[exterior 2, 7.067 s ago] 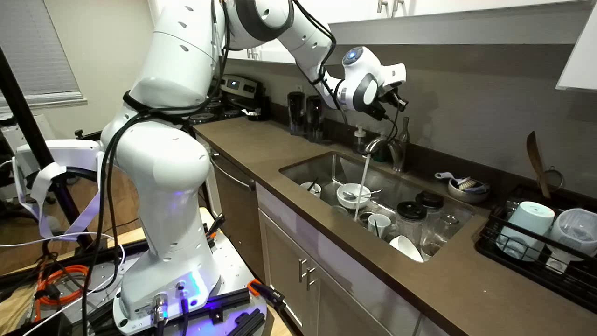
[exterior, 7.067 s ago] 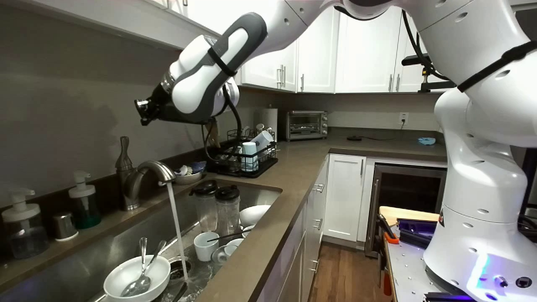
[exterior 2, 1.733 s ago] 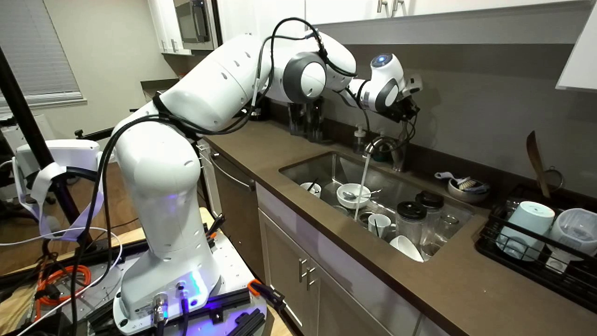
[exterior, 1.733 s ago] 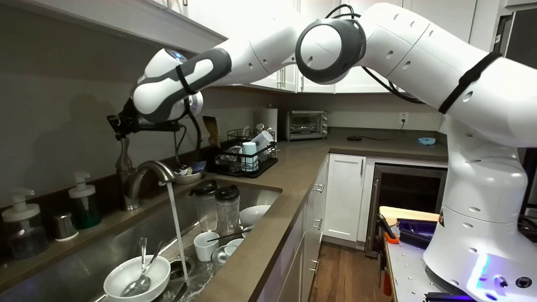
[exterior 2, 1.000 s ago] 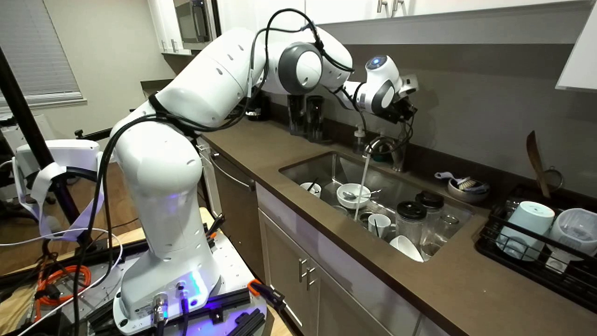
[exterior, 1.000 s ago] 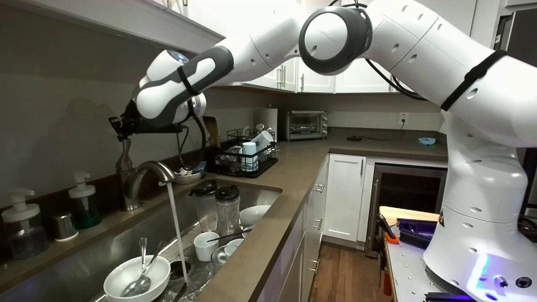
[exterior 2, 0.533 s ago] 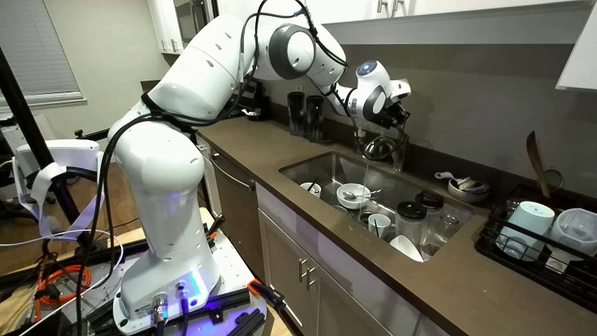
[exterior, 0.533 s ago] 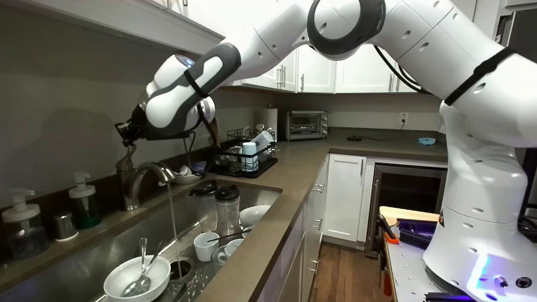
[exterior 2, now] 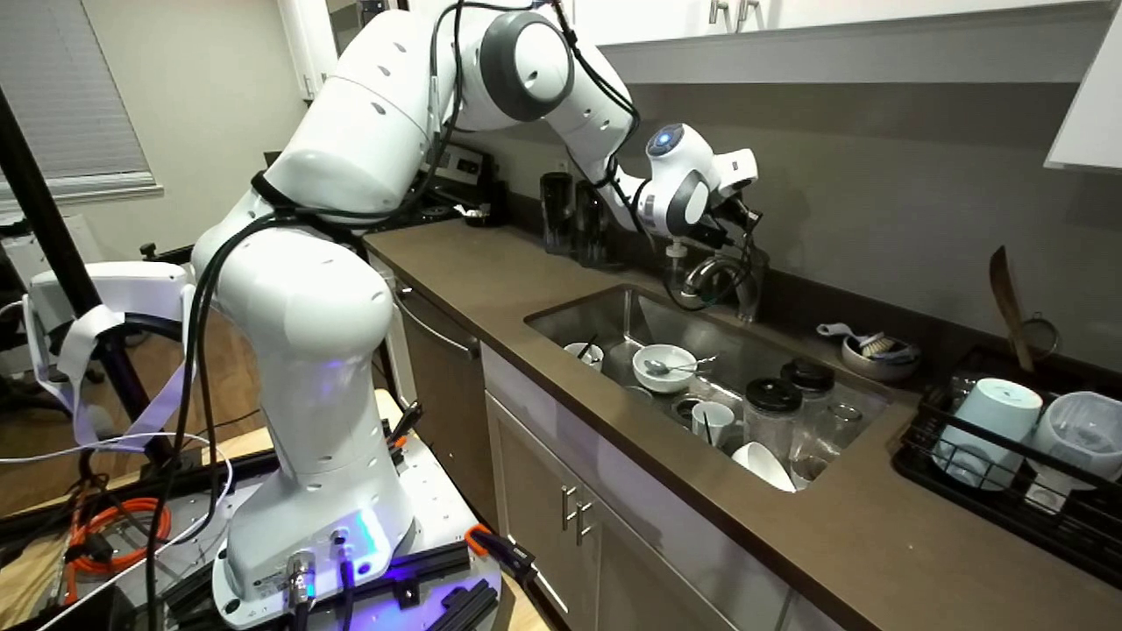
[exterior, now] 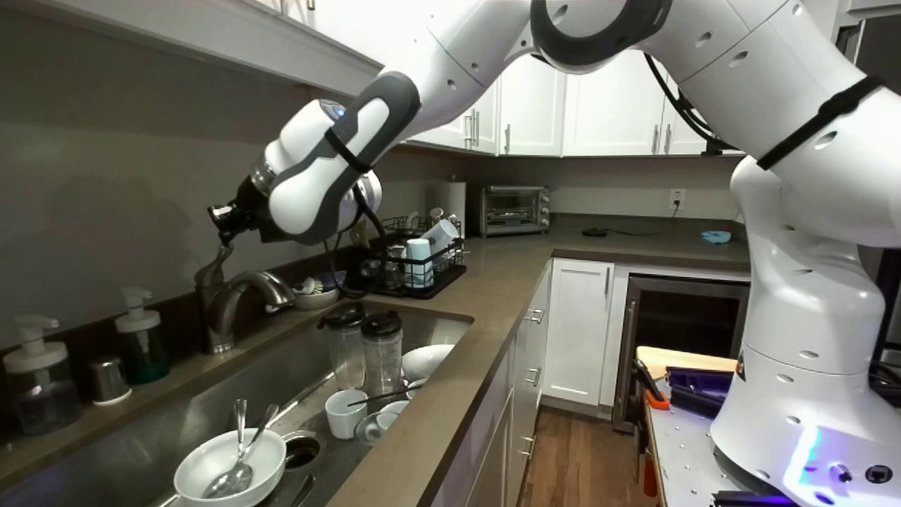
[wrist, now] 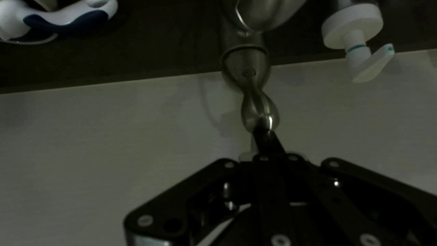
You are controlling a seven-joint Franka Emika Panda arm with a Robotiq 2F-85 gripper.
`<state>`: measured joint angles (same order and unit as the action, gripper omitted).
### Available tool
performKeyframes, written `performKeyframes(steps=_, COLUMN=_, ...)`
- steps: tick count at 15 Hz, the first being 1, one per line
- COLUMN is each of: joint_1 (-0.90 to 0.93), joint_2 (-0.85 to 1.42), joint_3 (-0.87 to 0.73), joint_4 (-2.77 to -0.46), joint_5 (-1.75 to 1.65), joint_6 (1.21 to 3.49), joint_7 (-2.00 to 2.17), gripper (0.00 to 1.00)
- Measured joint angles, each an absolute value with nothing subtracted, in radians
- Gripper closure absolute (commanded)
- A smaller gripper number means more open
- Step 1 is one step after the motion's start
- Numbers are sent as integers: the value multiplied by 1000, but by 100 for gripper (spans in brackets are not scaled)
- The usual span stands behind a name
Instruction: Close the faucet, open the faucet, close the faucet
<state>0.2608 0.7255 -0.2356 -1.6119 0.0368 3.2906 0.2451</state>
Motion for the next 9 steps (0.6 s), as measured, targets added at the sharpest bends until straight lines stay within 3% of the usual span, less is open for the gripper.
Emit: performKeyframes(steps=9, joint_1=490, joint_2=654, joint_3=-447, joint_4=-1904, joint_5=181, joint_6=3453, joint_7=288, gripper=100)
